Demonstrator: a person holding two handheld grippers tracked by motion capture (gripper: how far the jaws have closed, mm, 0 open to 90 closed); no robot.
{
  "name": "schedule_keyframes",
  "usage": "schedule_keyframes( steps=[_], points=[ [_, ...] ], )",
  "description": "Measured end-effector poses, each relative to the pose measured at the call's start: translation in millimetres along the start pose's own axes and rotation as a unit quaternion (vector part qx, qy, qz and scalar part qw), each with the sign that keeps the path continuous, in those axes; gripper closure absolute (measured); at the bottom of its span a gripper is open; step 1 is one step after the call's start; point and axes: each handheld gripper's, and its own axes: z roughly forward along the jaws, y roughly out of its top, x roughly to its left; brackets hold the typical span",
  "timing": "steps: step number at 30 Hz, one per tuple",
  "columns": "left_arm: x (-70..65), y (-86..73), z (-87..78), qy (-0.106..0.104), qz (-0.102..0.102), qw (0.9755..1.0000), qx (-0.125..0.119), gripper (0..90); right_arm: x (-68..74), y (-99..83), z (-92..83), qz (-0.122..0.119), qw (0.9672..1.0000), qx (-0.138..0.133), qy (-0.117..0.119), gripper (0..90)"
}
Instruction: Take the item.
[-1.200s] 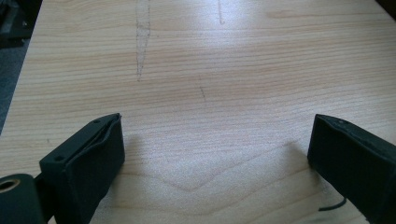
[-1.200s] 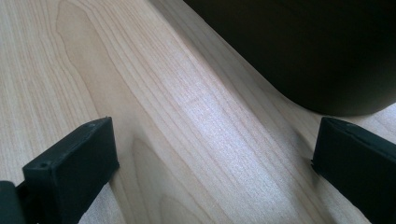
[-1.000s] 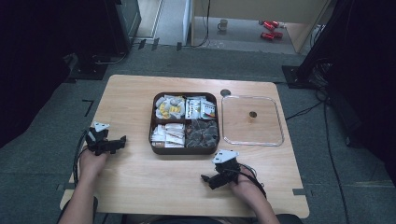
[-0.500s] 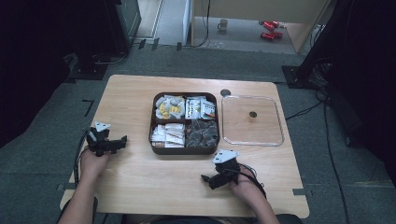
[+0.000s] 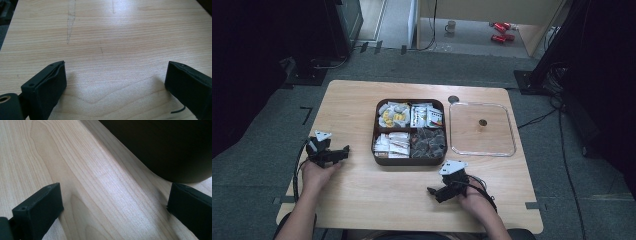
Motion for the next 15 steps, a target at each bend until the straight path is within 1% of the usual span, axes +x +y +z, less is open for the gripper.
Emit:
schedule_keyframes(
  steps=[2, 4, 6, 10, 15],
  points=[
    [1.9, -0.3, -0.6, -0.01, 0.011, 0.9999, 0.001, 3.8, 0.0, 0.0, 0.0, 0.0, 1.0, 0.0, 0.0, 0.0],
    [4.0, 0.5, -0.6, -0.015, 0.017, 0.9997, 0.005, 3.9, 0.0, 0.0, 0.0, 0.0, 1.0, 0.0, 0.0, 0.0],
    [5.1, 1.7, -0.9, -0.013, 0.015, 0.9998, 0.008, 4.3, 0.0, 0.0, 0.0, 0.0, 1.0, 0.0, 0.0, 0.0],
    [8.7, 2.7, -3.2, -0.015, 0.015, 0.9998, 0.005, 14.8, 0.0, 0.0, 0.0, 0.0, 1.0, 0.0, 0.0, 0.0],
    [8.8, 3.6, -3.9, -0.017, 0.017, 0.9997, 0.009, 16.2, 0.0, 0.0, 0.0, 0.0, 1.0, 0.0, 0.0, 0.0]
  ],
)
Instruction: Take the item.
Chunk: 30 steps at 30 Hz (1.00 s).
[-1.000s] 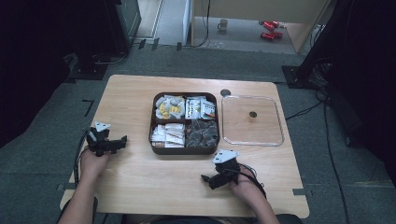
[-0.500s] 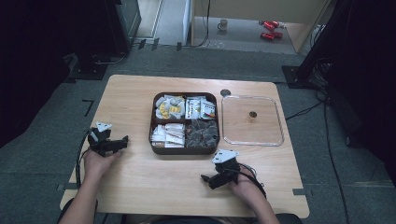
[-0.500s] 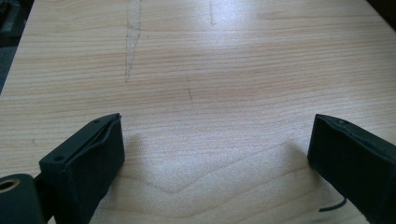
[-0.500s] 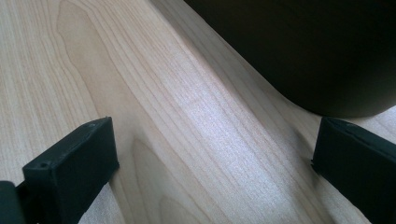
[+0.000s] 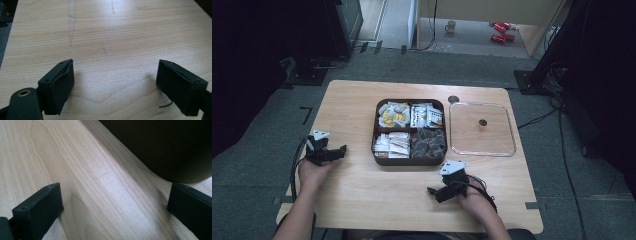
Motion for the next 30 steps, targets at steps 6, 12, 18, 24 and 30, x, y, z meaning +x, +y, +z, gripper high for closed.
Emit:
schedule_keyframes(
  steps=[6, 12, 18, 24, 30],
  points=[
    [0.5, 1.1, -0.6, -0.005, 0.003, 1.0, 0.004, 17.5, 0.0, 0.0, 0.0, 0.0, 1.0, 0.0, 0.0, 0.0],
    [1.0, 2.8, -2.4, -0.025, 0.002, 0.9997, 0.003, 25.9, 0.0, 0.0, 0.0, 0.0, 1.0, 0.0, 0.0, 0.0],
    [2.3, 6.4, -3.6, -0.043, 0.008, 0.999, 0.011, 32.0, 0.0, 0.0, 0.0, 0.0, 1.0, 0.0, 0.0, 0.0],
    [2.4, 10.0, -6.8, -0.056, 0.011, 0.9983, 0.009, 34.0, 0.0, 0.0, 0.0, 0.0, 1.0, 0.0, 0.0, 0.0],
    [-0.4, 14.3, -11.9, -0.067, 0.013, 0.9977, 0.002, 36.1, 0.0, 0.0, -0.1, 0.0, 1.0, 0.001, 0.0, 0.0]
  ],
)
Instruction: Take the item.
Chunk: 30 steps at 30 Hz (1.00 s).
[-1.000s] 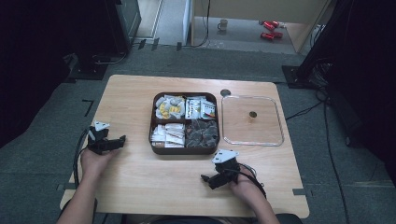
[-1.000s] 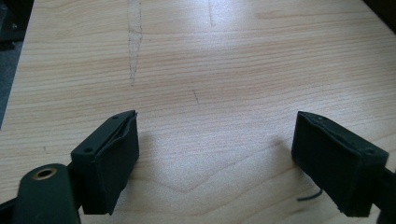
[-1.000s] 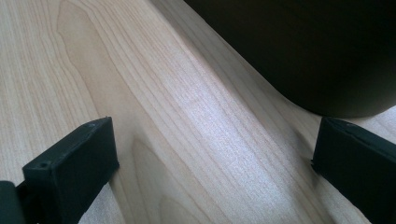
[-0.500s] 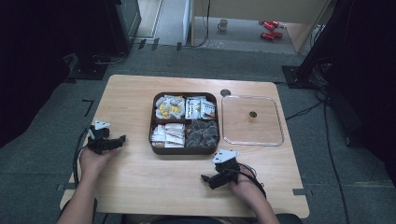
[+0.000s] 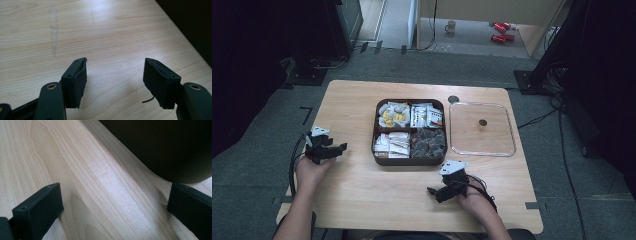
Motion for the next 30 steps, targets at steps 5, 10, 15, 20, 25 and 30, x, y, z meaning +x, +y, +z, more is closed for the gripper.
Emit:
schedule_keyframes(
  steps=[5, 10, 15, 20, 25, 30],
  points=[
    [-5.9, 3.5, -3.3, -0.003, 0.027, 0.9996, 0.002, 37.1, 0.0, 0.0, 0.1, 0.0, 1.0, 0.0, 0.0, 0.0],
    [-10.4, 7.3, -4.7, -0.02, 0.034, 0.9992, 0.001, 38.2, 0.0, 0.0, 0.0, 0.0, 1.0, 0.0, 0.0, 0.0],
    [-14.4, 10.9, -6.2, -0.041, 0.032, 0.9987, 0.005, 40.1, 0.0, 0.0, 0.0, 0.0, 1.0, 0.0, 0.0, 0.0],
    [-20.9, 13.9, -7.3, -0.053, 0.045, 0.9975, 0.008, 40.9, 0.0, 0.0, 0.1, 0.0, 1.0, 0.0, 0.0, 0.0],
    [-26.8, 19.4, -10.4, -0.067, 0.045, 0.9968, -0.001, 44.2, 0.0, 0.0, 0.1, 0.0, 1.0, 0.0, 0.0, 0.0],
    [-34.0, 24.9, -12.5, -0.075, 0.061, 0.9953, -0.007, 44.3, 0.1, -0.1, 0.0, 0.0, 1.0, 0.0, -0.001, 0.0]
  ],
)
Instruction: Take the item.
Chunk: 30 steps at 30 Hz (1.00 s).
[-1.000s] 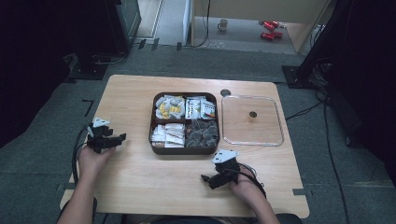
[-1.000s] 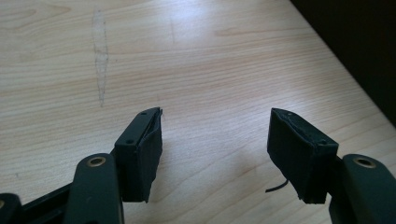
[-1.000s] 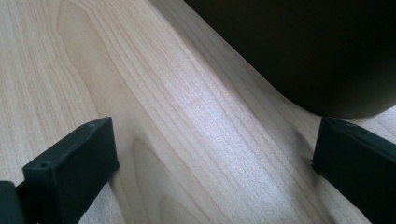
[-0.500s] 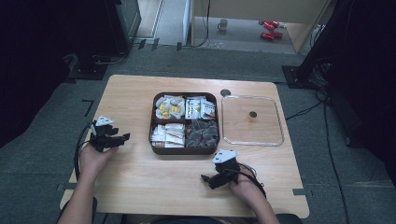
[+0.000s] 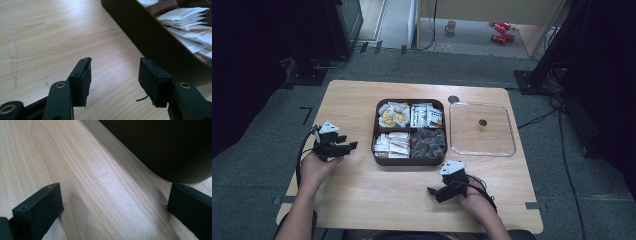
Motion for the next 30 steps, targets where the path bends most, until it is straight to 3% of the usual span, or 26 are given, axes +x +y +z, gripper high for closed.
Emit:
schedule_keyframes(
  steps=[13, 30],
  points=[
    [-16.0, 19.0, -0.5, -0.042, 0.022, 0.9989, -0.006, 46.4, 0.4, -0.2, -0.2, 0.002, 1.0, 0.0, -0.002, 0.0],
    [-31.3, 44.2, 3.8, -0.067, 0.05, 0.9965, -0.012, 46.4, 0.6, -0.5, -0.5, 0.003, 1.0, 0.0, -0.003, 0.0]
  ],
)
